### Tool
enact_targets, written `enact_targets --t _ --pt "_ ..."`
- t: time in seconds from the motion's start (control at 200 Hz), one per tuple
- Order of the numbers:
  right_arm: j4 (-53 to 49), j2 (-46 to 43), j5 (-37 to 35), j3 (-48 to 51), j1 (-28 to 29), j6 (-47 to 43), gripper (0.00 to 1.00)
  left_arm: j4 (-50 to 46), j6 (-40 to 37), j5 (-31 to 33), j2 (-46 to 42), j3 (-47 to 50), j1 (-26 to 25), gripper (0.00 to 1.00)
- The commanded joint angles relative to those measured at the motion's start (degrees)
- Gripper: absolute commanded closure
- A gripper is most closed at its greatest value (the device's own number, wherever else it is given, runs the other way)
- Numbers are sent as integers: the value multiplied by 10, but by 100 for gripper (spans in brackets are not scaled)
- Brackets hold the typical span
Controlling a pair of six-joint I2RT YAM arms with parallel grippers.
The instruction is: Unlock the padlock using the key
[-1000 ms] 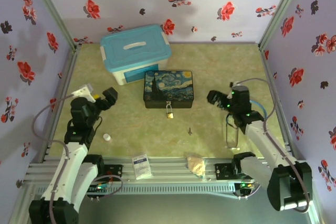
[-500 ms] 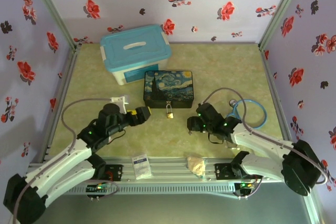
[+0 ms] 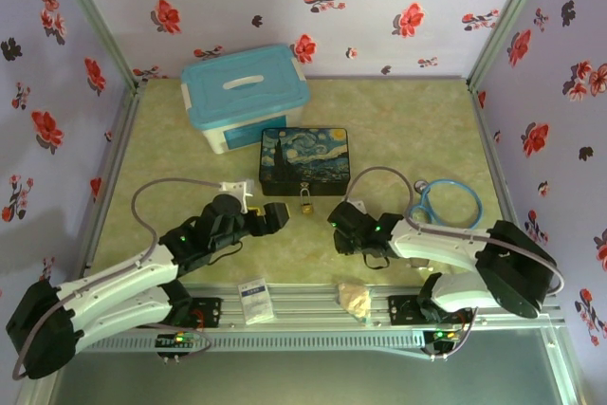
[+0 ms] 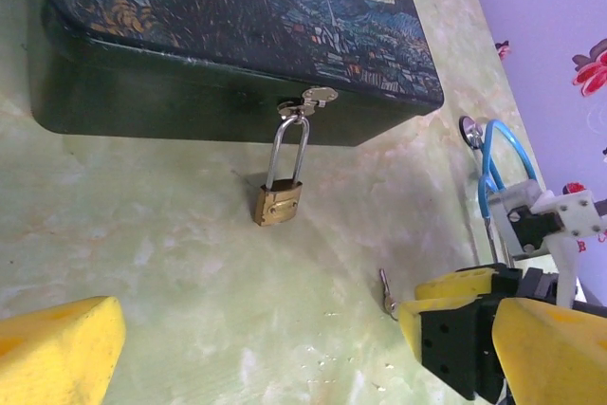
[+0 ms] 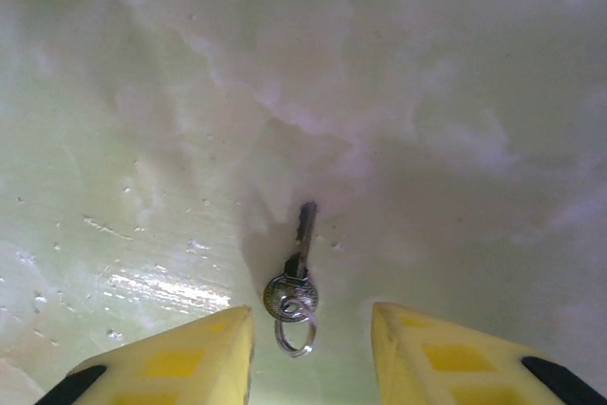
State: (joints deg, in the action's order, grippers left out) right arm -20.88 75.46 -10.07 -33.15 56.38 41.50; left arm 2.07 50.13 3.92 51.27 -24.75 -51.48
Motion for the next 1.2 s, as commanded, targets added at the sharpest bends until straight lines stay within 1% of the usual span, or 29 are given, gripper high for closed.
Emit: enact_targets --t 0.0,0.11,0.255,0.32,0.43,0.47,0.515,0.55,0.635,0.74,0.825,0.88,0.965,1.065,1.135,1.195 --pt "16 17 -22 -15 15 13 64 40 13 14 4 -11 -12 0" --pt "17 32 -34 -17 19 16 66 44 13 14 15 -16 -17 0" --pt "14 40 -40 -16 20 18 71 47 15 15 27 -15 -20 0" --pt "19 41 -39 -11 21 18 75 51 15 15 32 -13 -21 0" --pt "51 37 -25 5 21 22 80 65 19 15 44 -7 -20 0" --pt "64 36 -21 15 20 28 85 68 25 14 48 -8 -21 0" --pt "74 32 -19 24 19 24 87 72 29 6 49 -10 -23 0" --pt "73 27 -20 28 18 16 91 73 30 4 49 -12 -26 0" --pt "64 14 -21 37 12 0 97 73 32 4 48 -18 -35 0" --pt "38 2 -4 38 -3 -22 100 82 34 3 54 -20 -43 0" --pt "13 -6 -3 37 -16 -37 100 90 36 4 69 -22 -49 0" --pt "22 -13 14 42 -26 -43 100 98 40 4 79 -26 -58 0" --pt "39 -28 30 44 -26 -56 100 152 56 12 93 -18 -78 0" --pt "45 -48 27 42 -26 -69 100 245 111 14 114 9 -87 0" --pt "43 -60 26 39 -28 -83 100 293 146 22 128 22 -94 0" --pt "33 -69 21 30 -28 -94 100 326 150 36 132 22 -111 0"
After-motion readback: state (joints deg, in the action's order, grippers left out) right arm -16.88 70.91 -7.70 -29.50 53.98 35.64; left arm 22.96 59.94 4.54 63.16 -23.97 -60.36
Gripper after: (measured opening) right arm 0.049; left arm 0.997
